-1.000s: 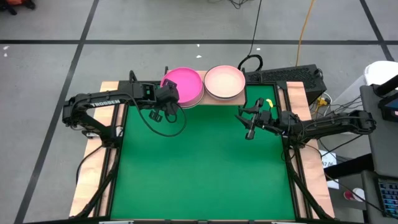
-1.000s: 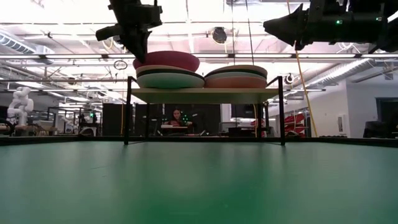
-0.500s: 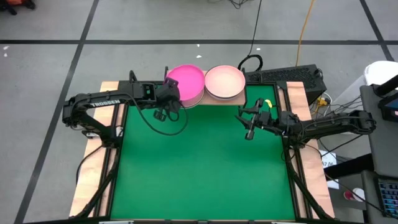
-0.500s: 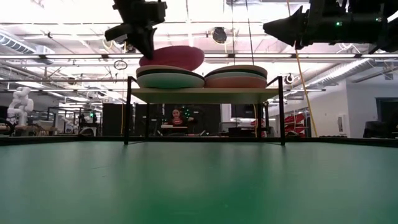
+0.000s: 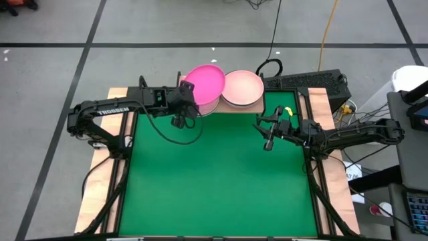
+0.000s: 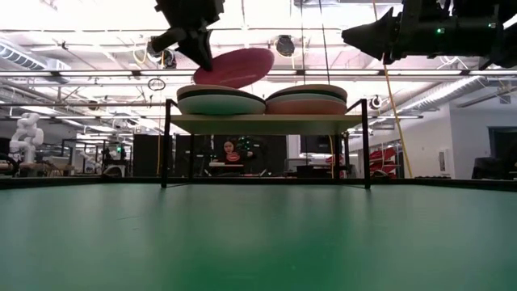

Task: Place and stack plates onto a shelf
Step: Stack the pink plate on the left beige plate

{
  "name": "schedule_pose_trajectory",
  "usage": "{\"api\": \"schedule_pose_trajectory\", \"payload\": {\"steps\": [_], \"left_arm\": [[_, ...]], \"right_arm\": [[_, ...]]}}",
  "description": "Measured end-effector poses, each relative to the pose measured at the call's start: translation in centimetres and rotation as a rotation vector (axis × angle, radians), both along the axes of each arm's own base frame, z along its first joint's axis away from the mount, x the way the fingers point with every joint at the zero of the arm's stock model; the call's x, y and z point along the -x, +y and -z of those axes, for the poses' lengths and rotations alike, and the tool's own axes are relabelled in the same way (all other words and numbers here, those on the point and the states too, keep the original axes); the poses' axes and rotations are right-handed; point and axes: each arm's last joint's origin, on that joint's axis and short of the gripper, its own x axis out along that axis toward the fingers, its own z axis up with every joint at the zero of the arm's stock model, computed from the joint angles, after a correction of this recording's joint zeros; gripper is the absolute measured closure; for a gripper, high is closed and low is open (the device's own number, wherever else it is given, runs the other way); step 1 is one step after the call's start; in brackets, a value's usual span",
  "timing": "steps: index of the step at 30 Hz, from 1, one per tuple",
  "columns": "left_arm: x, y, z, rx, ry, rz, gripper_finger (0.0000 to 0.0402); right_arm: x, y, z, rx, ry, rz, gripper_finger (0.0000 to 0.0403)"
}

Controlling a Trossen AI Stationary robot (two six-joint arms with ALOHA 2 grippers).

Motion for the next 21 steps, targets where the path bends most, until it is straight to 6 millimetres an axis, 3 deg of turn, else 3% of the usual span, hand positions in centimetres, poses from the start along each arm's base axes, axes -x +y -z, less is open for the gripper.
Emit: {"api": "schedule_pose_trajectory", "payload": {"steps": [16,21], "left_arm": [[-1.2,0.3,-1.3,-0.037,-0.191,-0.008,0.0371],[-1.1,0.2,-1.1,0.050,-0.256,-0.110,0.0371]], "right_arm": [[0.0,0.0,0.0,0.000,0.000,0.000,0.0271],[0.0,0.0,0.0,0.000,0.000,0.000,0.0271]]}}
